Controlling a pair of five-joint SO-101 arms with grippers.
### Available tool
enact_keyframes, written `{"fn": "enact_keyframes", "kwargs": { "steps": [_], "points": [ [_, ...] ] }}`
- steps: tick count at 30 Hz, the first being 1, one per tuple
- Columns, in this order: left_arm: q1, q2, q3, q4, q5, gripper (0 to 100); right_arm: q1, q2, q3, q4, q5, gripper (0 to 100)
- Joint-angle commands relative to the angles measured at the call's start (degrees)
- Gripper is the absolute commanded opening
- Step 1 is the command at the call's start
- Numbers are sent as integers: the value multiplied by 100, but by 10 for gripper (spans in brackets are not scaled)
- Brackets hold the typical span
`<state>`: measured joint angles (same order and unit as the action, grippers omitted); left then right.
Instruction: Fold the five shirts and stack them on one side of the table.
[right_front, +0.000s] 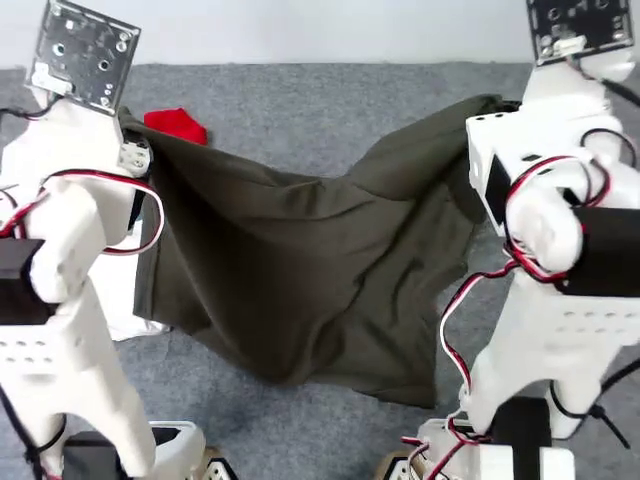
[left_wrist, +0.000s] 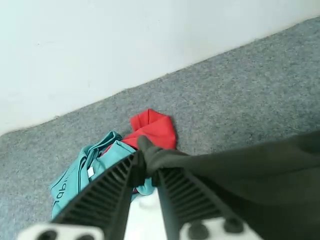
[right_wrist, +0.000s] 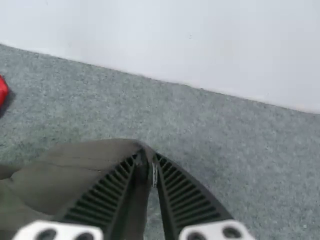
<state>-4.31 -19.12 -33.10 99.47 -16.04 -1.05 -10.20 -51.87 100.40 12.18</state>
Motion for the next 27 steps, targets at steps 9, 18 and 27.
{"fn": "enact_keyframes", "kwargs": {
  "steps": [9,18,27],
  "points": [
    [0,-44,-4,88,62,14,409,-31,0,198,-492,9],
    [0,-44,-4,88,62,14,523,-31,0,207,-492,9],
    [0,-44,-4,88,62,14,514,-40,0,215,-501,9]
  ]
}}
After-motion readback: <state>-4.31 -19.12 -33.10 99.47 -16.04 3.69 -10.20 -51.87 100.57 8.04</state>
